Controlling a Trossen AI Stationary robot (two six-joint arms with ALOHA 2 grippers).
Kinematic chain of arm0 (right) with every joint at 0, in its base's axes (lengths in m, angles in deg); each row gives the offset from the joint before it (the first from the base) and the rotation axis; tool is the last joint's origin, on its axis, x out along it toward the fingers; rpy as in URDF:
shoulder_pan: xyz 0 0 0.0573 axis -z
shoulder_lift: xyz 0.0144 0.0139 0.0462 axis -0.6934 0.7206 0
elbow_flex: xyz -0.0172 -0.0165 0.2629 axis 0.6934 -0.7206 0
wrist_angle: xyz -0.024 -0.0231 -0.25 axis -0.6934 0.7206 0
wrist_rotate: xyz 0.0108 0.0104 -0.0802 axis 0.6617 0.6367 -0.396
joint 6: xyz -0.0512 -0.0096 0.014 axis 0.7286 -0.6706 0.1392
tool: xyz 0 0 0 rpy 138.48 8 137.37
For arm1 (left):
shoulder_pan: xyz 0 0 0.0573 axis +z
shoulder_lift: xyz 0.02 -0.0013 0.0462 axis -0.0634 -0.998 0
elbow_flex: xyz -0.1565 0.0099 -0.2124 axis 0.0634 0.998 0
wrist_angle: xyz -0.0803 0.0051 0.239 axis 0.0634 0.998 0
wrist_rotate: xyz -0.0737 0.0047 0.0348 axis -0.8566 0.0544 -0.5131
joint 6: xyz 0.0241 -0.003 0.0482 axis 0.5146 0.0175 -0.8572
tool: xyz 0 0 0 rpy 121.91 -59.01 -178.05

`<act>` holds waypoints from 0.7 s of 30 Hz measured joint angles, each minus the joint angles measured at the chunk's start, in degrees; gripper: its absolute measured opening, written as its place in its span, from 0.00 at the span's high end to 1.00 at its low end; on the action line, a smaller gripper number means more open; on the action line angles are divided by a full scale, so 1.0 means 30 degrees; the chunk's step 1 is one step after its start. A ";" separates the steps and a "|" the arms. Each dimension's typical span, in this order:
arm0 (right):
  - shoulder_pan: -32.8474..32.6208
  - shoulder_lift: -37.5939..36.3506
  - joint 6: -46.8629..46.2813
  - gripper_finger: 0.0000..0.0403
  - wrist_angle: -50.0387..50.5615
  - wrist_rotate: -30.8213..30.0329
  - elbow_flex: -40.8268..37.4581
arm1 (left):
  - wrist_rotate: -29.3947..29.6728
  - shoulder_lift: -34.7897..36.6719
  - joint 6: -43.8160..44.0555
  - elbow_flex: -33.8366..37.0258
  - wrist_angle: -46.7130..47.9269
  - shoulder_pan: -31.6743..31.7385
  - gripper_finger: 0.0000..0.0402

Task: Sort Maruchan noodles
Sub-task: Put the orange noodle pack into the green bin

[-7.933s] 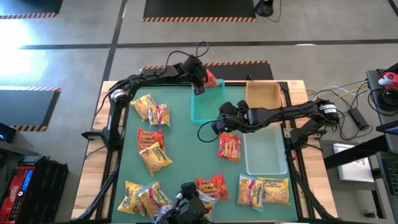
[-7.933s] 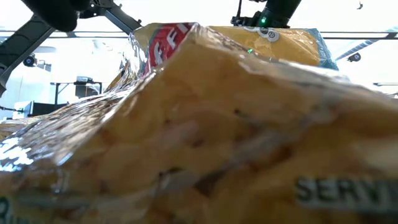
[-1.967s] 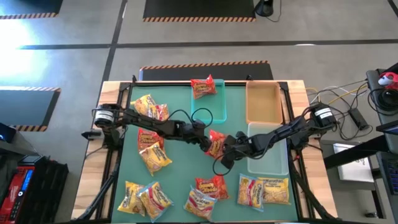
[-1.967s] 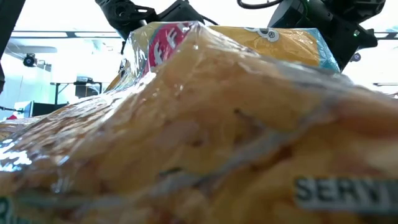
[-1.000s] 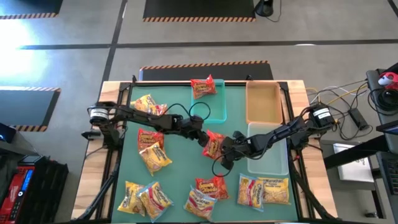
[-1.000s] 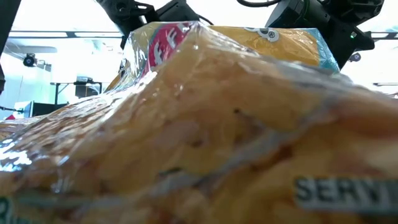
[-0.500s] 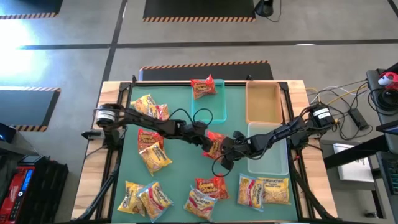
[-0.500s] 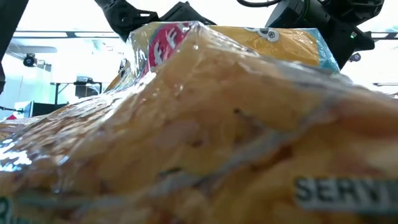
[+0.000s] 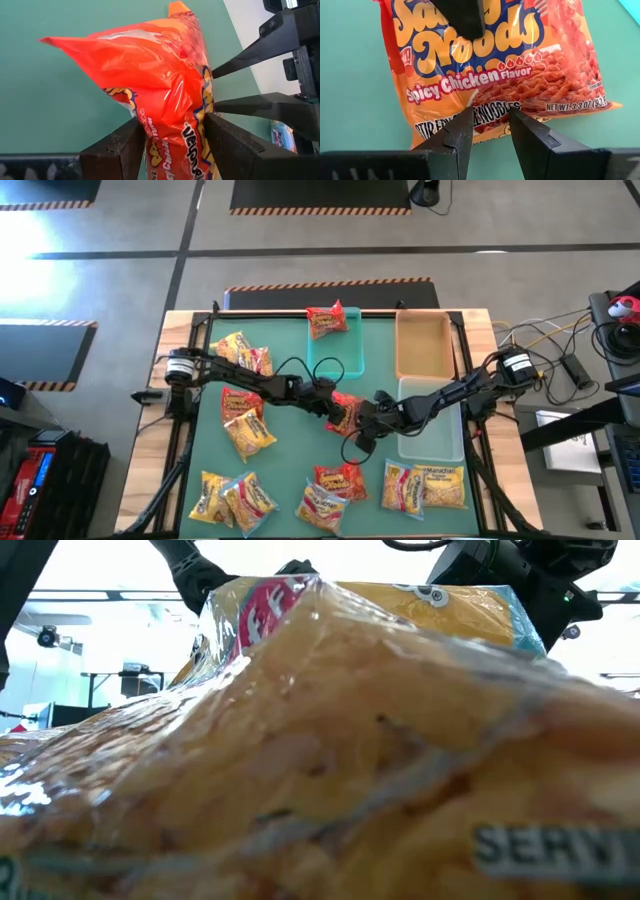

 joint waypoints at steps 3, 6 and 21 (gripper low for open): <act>0.0000 -0.0424 -0.0158 0.70 0.0015 0.0151 0.0000 | -0.0057 0.0000 -0.0091 0.0000 0.0008 0.0000 0.58; 0.0000 -0.1496 -0.0274 0.70 0.0101 0.0168 0.0000 | -0.0128 0.0000 -0.0034 0.0000 0.0009 0.0000 0.63; -0.0015 -0.8131 0.0236 0.70 0.1323 0.0138 -0.0087 | -0.0312 0.0439 0.0583 -0.0022 -0.0149 -0.0043 0.79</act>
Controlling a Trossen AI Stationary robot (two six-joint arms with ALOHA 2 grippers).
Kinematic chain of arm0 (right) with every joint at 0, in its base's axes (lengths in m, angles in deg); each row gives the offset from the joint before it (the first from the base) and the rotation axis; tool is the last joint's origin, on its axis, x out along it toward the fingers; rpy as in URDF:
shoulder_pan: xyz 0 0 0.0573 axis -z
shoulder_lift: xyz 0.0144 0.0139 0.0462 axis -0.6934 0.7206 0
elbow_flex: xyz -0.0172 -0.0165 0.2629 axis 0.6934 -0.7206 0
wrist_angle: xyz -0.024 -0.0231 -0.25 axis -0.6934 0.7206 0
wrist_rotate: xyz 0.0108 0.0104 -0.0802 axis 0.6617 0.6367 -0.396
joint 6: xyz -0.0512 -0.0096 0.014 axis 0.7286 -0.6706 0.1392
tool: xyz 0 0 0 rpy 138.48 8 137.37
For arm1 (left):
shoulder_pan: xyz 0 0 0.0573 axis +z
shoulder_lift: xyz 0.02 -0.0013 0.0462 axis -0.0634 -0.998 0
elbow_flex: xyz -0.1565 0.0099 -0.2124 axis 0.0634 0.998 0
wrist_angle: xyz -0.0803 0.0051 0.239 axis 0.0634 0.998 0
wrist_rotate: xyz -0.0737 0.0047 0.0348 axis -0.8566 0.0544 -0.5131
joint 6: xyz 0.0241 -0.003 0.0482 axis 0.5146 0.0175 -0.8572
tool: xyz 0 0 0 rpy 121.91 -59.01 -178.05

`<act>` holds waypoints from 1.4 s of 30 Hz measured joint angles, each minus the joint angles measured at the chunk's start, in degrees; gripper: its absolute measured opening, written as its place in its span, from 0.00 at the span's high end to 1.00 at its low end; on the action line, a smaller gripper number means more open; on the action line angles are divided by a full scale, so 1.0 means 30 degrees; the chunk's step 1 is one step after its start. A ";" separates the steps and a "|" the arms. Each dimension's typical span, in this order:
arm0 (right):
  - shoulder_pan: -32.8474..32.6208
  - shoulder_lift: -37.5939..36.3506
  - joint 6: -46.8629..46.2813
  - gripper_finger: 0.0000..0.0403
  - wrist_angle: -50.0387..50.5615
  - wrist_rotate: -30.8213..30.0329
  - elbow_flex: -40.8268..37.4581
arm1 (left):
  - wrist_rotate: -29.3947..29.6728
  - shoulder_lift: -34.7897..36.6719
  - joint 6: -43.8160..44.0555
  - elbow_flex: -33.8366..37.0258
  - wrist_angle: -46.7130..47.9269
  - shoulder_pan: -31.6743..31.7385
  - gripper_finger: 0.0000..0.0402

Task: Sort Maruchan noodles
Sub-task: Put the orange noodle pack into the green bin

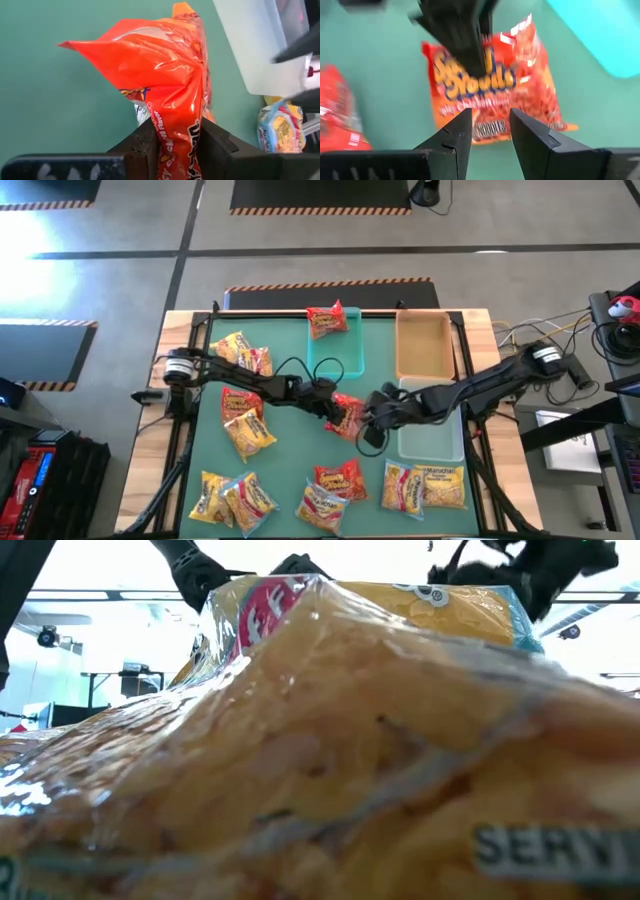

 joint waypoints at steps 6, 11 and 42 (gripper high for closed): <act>0.0000 -0.1761 0.0107 0.70 -0.0107 -0.0007 0.0044 | 0.0123 0.0413 -0.0057 -0.0821 -0.0145 0.0138 0.79; 0.0000 -0.2619 0.0636 0.70 -0.0145 0.0184 0.0066 | 0.0705 0.0436 -0.1224 -0.2716 0.0293 0.0283 0.79; 0.0802 -0.2264 0.2091 0.69 0.0288 -0.3673 -0.0044 | 0.2591 0.0408 -2.1148 -0.9726 1.4162 0.9305 0.79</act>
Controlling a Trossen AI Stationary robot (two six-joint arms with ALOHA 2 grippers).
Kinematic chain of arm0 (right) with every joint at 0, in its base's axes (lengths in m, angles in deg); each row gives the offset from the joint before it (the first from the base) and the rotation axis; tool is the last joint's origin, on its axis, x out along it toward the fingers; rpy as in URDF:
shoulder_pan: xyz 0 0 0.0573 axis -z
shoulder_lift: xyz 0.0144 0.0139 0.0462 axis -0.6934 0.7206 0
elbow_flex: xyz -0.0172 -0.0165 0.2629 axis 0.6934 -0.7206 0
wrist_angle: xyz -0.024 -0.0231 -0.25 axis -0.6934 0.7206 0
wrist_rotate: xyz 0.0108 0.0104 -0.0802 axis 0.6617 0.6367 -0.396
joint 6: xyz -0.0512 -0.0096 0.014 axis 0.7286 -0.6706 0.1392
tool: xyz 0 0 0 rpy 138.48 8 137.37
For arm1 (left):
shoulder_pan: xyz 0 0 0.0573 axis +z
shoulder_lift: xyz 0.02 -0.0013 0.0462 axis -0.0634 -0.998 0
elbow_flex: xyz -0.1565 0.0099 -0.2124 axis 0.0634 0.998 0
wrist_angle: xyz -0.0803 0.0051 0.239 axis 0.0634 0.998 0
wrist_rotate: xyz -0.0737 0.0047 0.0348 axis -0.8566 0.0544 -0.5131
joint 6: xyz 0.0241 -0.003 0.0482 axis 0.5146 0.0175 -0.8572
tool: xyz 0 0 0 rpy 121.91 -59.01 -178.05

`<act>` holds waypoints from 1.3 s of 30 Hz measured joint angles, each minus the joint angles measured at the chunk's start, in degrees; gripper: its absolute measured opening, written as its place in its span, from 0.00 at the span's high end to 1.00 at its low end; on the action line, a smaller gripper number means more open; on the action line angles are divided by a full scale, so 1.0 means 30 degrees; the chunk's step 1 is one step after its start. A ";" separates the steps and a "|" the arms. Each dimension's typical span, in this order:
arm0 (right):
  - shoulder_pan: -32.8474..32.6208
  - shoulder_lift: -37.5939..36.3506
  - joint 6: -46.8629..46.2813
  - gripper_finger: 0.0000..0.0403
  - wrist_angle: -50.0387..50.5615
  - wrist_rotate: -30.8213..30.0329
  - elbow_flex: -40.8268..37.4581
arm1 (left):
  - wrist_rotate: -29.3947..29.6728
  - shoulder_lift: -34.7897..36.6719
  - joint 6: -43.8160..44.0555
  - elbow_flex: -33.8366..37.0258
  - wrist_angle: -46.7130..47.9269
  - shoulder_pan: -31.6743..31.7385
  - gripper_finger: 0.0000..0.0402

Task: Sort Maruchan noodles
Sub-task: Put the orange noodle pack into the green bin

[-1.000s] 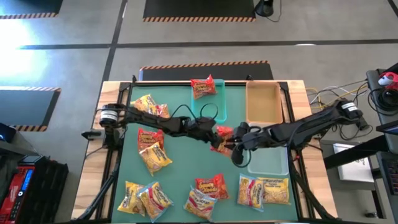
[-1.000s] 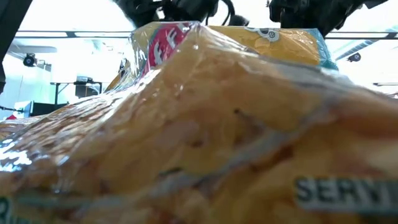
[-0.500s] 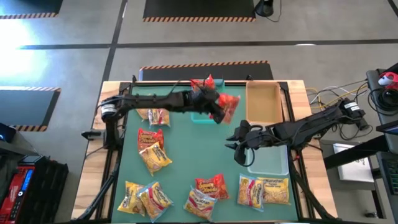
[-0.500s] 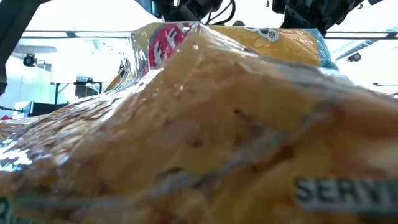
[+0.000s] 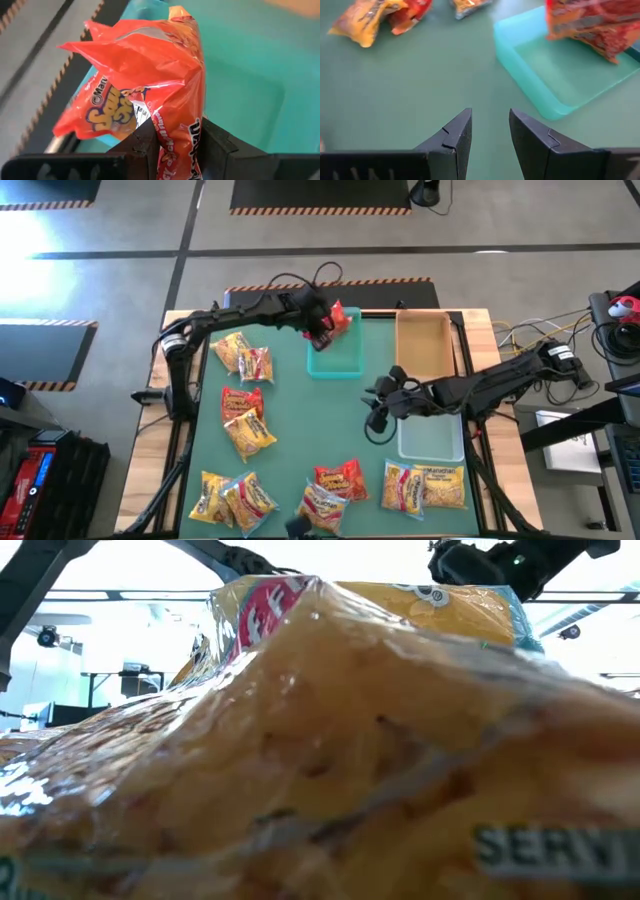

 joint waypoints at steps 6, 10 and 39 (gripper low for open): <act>0.0787 0.0310 -0.0369 0.69 -0.0006 -0.0020 0.0000 | -0.0143 -0.0481 -0.5065 0.0000 -0.0367 0.0486 0.79; 0.1078 0.0318 -0.0985 0.69 0.0015 -0.0027 -0.0015 | -0.0068 -0.0998 -0.7276 0.0000 -0.0555 0.0653 0.79; 0.1092 0.0690 -0.2076 0.69 0.0079 0.0017 -0.0015 | 0.3850 -0.2591 -0.3700 -0.3832 0.0760 0.0660 0.56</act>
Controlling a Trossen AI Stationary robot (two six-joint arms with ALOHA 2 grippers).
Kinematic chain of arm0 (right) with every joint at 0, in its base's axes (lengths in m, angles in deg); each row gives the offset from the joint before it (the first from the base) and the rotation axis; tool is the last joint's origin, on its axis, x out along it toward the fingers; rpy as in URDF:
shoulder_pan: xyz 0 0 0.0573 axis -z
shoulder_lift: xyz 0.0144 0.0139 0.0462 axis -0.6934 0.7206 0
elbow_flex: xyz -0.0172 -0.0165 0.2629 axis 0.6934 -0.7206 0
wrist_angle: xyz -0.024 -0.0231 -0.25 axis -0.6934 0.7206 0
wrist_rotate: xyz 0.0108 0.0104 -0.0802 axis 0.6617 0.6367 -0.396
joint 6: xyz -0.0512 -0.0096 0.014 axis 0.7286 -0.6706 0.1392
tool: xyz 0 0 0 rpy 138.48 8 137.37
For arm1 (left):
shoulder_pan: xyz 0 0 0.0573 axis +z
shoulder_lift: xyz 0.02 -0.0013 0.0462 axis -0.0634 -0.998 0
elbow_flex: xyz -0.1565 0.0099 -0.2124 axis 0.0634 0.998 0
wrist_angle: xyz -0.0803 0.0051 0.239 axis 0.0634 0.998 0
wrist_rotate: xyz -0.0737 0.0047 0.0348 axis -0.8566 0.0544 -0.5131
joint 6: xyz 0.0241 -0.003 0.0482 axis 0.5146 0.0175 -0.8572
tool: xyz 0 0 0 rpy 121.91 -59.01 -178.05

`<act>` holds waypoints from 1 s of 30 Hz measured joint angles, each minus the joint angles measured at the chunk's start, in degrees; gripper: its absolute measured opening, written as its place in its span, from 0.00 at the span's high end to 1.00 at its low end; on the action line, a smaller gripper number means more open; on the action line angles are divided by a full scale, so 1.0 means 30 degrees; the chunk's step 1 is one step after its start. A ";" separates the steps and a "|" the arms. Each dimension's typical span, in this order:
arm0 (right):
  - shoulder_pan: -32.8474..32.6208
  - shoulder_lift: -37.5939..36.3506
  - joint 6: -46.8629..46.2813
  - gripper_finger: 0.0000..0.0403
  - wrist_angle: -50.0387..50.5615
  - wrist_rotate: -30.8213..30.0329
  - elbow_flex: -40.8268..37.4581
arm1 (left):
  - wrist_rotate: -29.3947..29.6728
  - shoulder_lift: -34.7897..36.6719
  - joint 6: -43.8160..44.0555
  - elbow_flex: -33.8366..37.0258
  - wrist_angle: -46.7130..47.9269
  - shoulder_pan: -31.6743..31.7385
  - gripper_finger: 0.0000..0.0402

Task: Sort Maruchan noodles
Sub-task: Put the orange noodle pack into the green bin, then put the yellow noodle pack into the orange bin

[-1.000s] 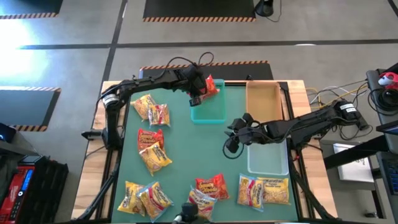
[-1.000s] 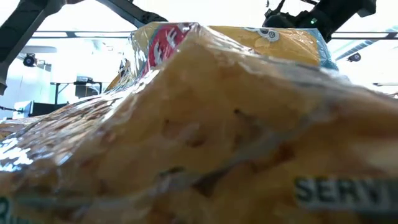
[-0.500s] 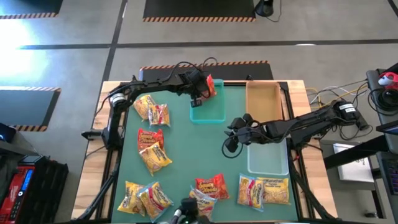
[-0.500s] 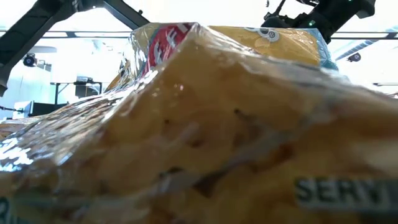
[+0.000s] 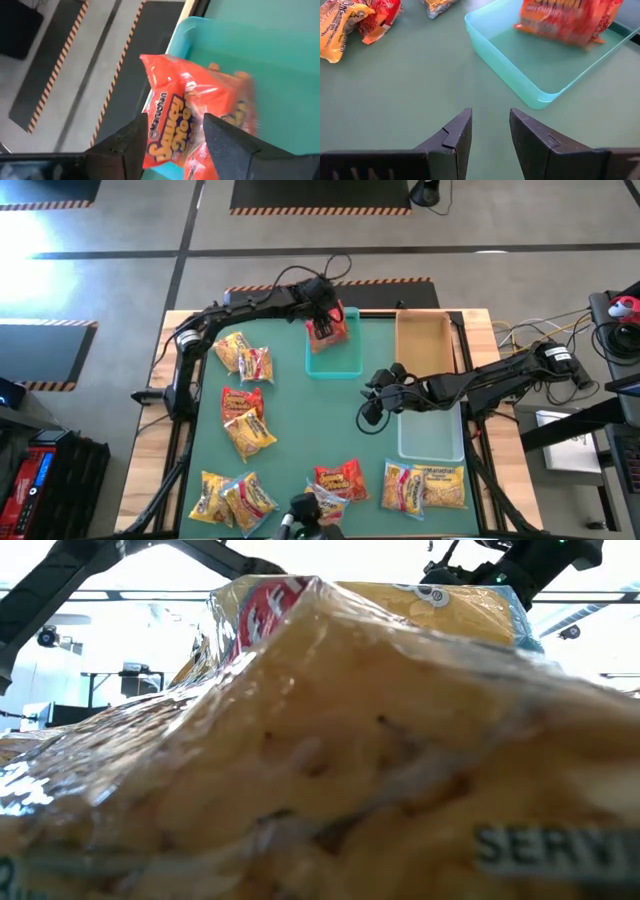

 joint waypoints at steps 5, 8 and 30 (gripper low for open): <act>-0.0007 0.0058 -0.0051 0.69 -0.0007 0.0040 0.0000 | -0.0205 0.0002 0.2955 -0.2022 0.3225 0.0087 0.53; -0.0007 0.0202 -0.0062 0.69 -0.0062 0.0298 0.0004 | -0.1881 0.0002 0.4310 -0.3329 0.5099 0.0109 0.54; -0.2961 0.3826 -0.0947 0.69 -0.2029 0.3751 0.0007 | -0.2689 0.3605 1.0980 0.1706 1.0903 -0.6661 0.55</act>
